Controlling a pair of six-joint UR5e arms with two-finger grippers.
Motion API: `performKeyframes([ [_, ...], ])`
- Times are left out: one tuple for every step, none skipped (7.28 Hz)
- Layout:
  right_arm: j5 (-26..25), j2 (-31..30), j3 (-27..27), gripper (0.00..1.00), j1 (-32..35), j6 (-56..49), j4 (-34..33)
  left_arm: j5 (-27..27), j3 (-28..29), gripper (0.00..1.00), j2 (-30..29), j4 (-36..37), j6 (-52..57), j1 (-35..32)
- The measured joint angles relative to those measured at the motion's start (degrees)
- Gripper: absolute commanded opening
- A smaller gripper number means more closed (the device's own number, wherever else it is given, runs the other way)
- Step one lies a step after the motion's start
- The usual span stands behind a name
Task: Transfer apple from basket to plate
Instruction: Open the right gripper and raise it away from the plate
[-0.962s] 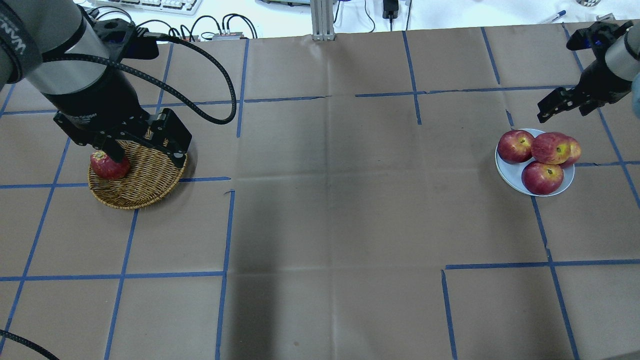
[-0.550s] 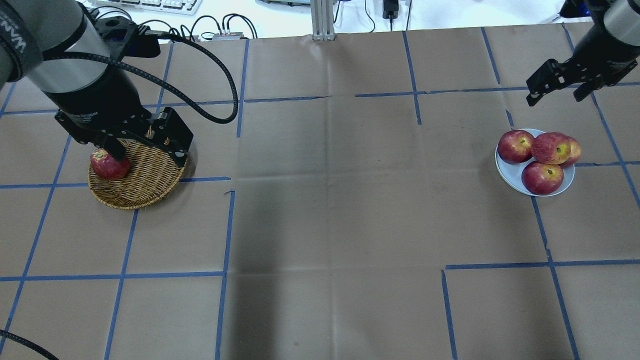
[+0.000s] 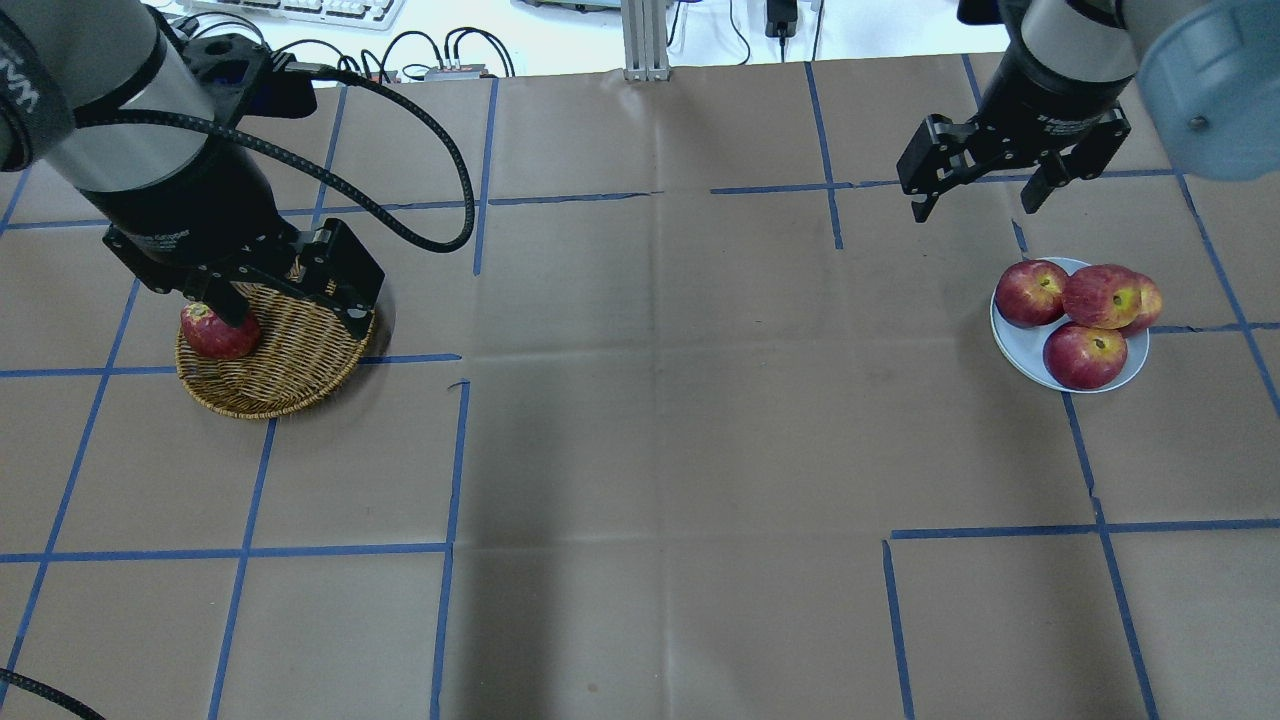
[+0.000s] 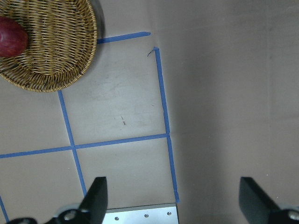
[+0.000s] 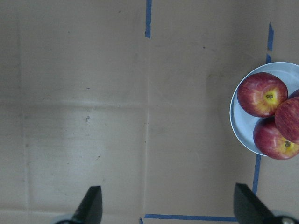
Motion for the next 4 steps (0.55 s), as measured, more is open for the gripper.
performKeyframes([
  [-0.04, -0.16, -0.11, 1.00, 0.87, 0.64, 0.46, 0.00, 0.00, 0.99, 0.00, -0.02, 0.00, 0.01],
  [0.00, -0.40, -0.11, 1.00, 1.17, 0.85, 0.62, 0.01, 0.13, 0.99, -0.02, 0.01, 0.01, 0.05],
  [0.09, -0.61, -0.10, 1.00, 1.28, 0.92, 0.67, 0.01, 0.38, 0.99, -0.02, 0.02, 0.02, 0.10],
  [0.17, -0.70, -0.14, 1.00, 1.32, 0.94, 0.69, 0.01, 0.53, 0.99, 0.05, 0.03, -0.04, 0.14],
])
